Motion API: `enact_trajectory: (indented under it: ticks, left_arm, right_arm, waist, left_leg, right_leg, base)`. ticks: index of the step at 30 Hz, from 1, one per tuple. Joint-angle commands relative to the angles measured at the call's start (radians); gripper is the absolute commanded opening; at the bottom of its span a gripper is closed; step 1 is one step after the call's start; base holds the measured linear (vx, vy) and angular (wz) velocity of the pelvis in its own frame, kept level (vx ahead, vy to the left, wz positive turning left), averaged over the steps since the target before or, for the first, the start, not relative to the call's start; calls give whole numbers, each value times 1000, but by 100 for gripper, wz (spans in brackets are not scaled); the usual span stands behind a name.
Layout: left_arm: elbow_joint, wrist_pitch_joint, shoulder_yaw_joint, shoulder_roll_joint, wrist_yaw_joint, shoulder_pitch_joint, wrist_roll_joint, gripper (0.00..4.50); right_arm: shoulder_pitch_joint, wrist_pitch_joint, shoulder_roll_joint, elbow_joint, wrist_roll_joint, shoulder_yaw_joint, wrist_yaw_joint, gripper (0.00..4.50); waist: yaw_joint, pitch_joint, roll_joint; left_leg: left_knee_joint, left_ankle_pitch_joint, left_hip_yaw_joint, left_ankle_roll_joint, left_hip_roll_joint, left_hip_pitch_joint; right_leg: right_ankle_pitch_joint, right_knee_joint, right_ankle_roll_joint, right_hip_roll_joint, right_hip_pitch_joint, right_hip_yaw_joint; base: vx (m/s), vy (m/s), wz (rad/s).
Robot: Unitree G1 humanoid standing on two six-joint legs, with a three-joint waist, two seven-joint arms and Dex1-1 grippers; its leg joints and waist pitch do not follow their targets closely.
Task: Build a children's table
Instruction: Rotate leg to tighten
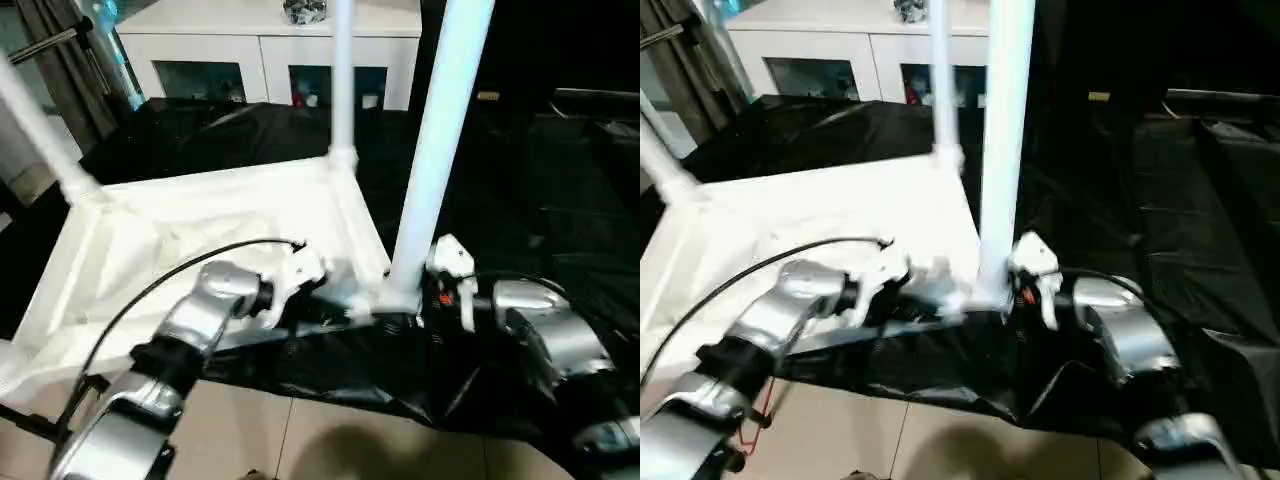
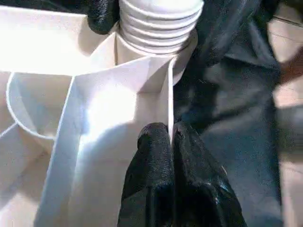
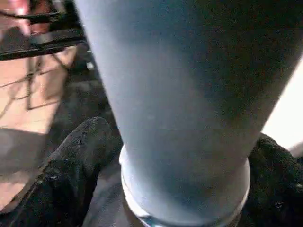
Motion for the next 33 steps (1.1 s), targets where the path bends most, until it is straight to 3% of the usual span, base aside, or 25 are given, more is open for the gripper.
enact_trajectory:
  ticks: [1,3,4,9,14,15,17,20,22,23,26,28,31,33]
  left_arm:
    - [-53,-23,-4,-10,-52,-19,-40,0]
    - [-56,-21,-1,-1,-68,-18,-41,0]
    - [-56,-20,-1,-1,-69,-18,-41,0]
    - [-65,-13,-2,5,-79,-14,-44,0]
    - [-56,-19,26,-33,-15,-9,-50,0]
    - [-56,-19,26,-33,-15,-9,-50,0]
    - [-30,-6,42,-64,71,-20,-30,0]
    - [33,3,64,-117,224,-53,5,0]
    - [62,8,76,-149,298,-73,14,0]
    - [62,8,76,-149,298,-73,14,0]
    - [122,39,93,-219,464,-123,34,0]
    - [134,45,98,-237,496,-134,36,0]
    - [157,36,108,-273,529,-150,48,0]
    - [150,28,101,-271,514,-147,50,0]
  right_arm:
    - [15,26,1,-32,4,37,39,370]
    - [22,44,-1,-54,13,42,50,365]
    - [23,46,-1,-56,14,43,51,337]
    - [37,60,0,-76,9,60,57,300]
    - [43,37,52,-13,-30,38,-65,280]
    - [43,37,52,-13,-30,38,-65,279]
    - [27,23,109,61,-72,6,-240,278]
    - [-15,25,190,177,-108,-42,-471,276]
    - [-41,39,230,227,-108,-66,-561,276]
    - [-41,39,230,227,-108,-66,-561,276]
    - [-108,42,325,342,-106,-115,-761,275]
    - [-127,32,348,372,-111,-121,-807,275]
    - [-178,-50,406,453,-129,-129,-864,275]
    - [-187,-59,413,455,-121,-134,-850,330]
  waist:
    - [-1,-61,-16]
    - [1,-60,-16]
    - [1,-60,-16]
    - [4,-63,-18]
    - [0,-62,-19]
    - [-1,-62,-19]
    - [-7,-58,-19]
    - [-33,-54,-21]
    - [-44,-51,-20]
    - [-48,-52,-22]
    - [-54,-54,-18]
    - [-55,-55,-17]
    - [-56,-59,-18]
    - [-54,-59,-18]
  left_leg:
    - [-72,-256,-12,79,36,22]
    - [-74,-257,-13,67,37,23]
    - [-74,-257,-13,67,37,23]
    - [-72,-222,-13,71,36,18]
    - [-72,-229,-13,65,34,16]
    - [-72,-235,-14,61,33,16]
    - [-75,-255,-16,46,32,17]
    - [-77,-305,-22,10,24,17]
    - [-75,-339,-21,7,22,26]
    - [-74,-345,-22,12,20,24]
    - [-76,-331,-23,25,22,19]
    - [-75,-336,-24,15,20,23]
    - [-75,-325,-23,26,20,18]
    - [-75,-308,-22,40,21,14]
  right_leg:
    - [-274,-70,-232,-37,46,41]
    - [-278,-70,-227,-36,46,42]
    - [-278,-70,-227,-36,46,42]
    - [-242,-64,-230,-38,48,42]
    - [-252,-66,-229,-38,47,42]
    - [-266,-67,-226,-40,48,41]
    - [-317,-72,-208,-40,45,42]
    - [-427,-82,-173,-40,46,35]
    - [-475,-92,-162,-38,34,36]
    - [-493,-95,-153,-39,37,34]
    - [-455,-93,-160,-37,35,36]
    - [-462,-94,-162,-37,36,33]
    - [-421,-92,-168,-39,37,34]
    - [-378,-88,-181,-38,42,35]
  base:
    - [0,0,0]
    - [0,0,0]
    - [0,0,0]
    - [0,0,0]
    - [0,0,0]
    - [0,0,0]
    - [0,0,0]
    - [0,0,0]
    - [0,0,0]
    - [0,0,0]
    - [0,0,0]
    - [0,0,0]
    - [0,0,0]
    - [0,0,0]
